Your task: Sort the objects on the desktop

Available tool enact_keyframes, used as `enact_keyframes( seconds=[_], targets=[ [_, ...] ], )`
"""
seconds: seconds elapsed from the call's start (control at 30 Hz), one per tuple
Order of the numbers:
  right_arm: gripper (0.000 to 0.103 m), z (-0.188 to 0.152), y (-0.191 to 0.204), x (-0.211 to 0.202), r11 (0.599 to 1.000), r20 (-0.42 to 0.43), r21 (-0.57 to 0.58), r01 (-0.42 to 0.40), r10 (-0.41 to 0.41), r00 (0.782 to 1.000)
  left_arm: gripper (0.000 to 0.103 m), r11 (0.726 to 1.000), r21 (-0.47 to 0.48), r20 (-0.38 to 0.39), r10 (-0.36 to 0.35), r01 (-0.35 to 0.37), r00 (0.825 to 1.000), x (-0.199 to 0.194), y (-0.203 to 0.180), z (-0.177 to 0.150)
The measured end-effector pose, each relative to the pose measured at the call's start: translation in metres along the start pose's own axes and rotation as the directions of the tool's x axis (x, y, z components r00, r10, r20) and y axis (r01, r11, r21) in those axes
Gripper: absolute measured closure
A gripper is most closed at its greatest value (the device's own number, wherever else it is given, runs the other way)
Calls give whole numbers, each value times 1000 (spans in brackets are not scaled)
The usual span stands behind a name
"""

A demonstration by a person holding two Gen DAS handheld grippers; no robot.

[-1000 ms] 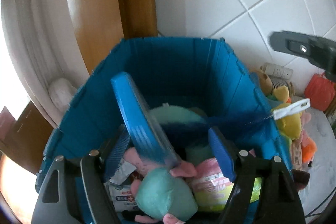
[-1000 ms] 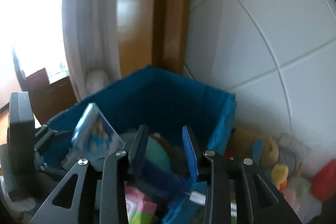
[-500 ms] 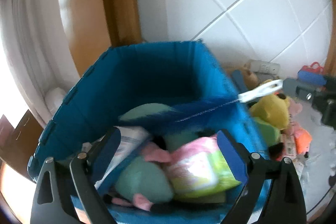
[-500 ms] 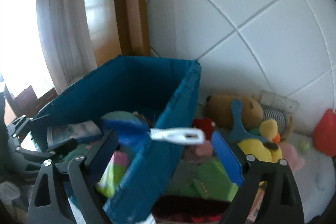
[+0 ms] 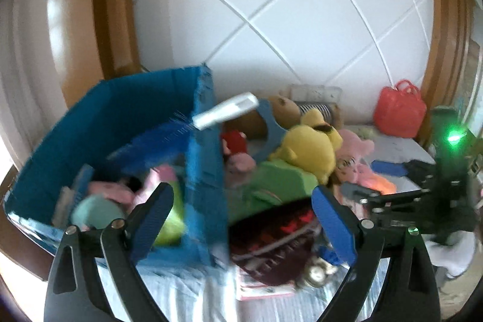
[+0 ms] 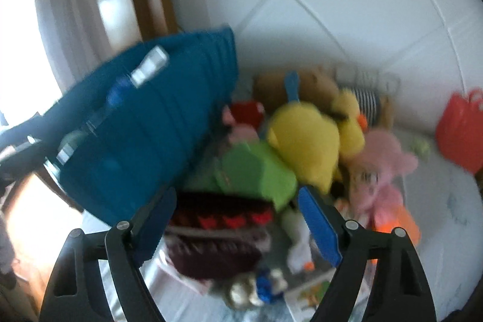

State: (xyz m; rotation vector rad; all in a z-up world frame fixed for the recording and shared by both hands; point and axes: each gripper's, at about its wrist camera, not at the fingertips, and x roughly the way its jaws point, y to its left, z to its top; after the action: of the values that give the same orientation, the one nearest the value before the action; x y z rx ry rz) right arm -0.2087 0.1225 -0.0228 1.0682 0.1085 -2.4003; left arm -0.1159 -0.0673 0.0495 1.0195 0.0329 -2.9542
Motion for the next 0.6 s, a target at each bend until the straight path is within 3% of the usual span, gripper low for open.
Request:
enact_keyframes(
  seconds=[0.1,0.27,0.6],
  targets=[
    [13,-26,-31,20,999,-72,50,5,-1,997,9,1000,1,-48,-15,15,999,16,-22,-15],
    [0,-54,-59,36,996,-123,82,-38,48,991,9,1000,-23,-125,-17,14,992,44,-40,-46],
    [0,-77,-55,96,990,-177,46,-134,140,974,9,997,-73,-259,13,-33,966,100,-46,-111]
  ],
)
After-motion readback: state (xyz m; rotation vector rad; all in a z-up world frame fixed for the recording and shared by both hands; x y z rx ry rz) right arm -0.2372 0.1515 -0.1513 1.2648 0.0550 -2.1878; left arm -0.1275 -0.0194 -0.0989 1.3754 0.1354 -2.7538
